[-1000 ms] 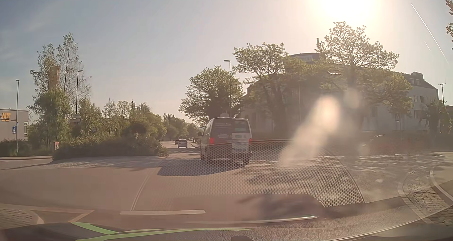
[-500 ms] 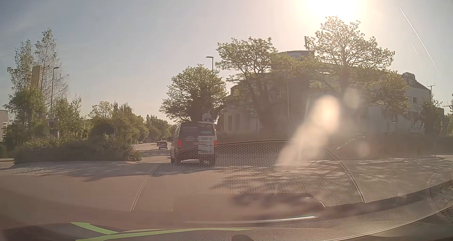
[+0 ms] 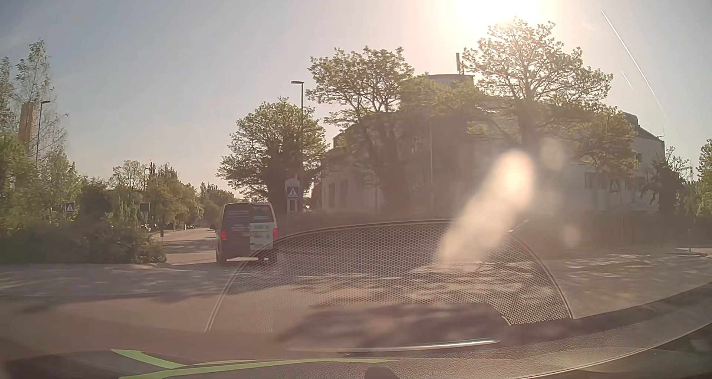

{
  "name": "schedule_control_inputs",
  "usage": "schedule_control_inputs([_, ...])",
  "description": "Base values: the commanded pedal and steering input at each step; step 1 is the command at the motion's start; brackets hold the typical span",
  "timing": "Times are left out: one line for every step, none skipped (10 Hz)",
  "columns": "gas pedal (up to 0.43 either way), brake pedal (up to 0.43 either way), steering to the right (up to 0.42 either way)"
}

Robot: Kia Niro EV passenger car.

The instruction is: Follow the waypoints while adhering to traffic rules and regulations

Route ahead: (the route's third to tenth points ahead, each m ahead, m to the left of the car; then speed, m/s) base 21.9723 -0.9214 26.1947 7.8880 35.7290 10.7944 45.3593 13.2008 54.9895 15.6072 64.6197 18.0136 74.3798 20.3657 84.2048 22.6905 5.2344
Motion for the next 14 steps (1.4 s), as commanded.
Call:
schedule_control_inputs([0.13,0.0,0.067])
schedule_control_inputs([0.13,0.0,0.045])
schedule_control_inputs([0.13,0.0,0.023])
schedule_control_inputs([0.13,0.0,0.006])
schedule_control_inputs([0.13,0.0,-0.004])
schedule_control_inputs([0.118,0.0,-0.02])
schedule_control_inputs([0.11,0.0,-0.043])
schedule_control_inputs([0.11,0.0,-0.068])
schedule_control_inputs([0.11,0.0,-0.094])
schedule_control_inputs([0.11,0.0,-0.119])
schedule_control_inputs([0.11,0.0,-0.139])
schedule_control_inputs([0.11,0.0,-0.154])
schedule_control_inputs([0.11,0.0,-0.167])
schedule_control_inputs([0.118,0.0,-0.172])
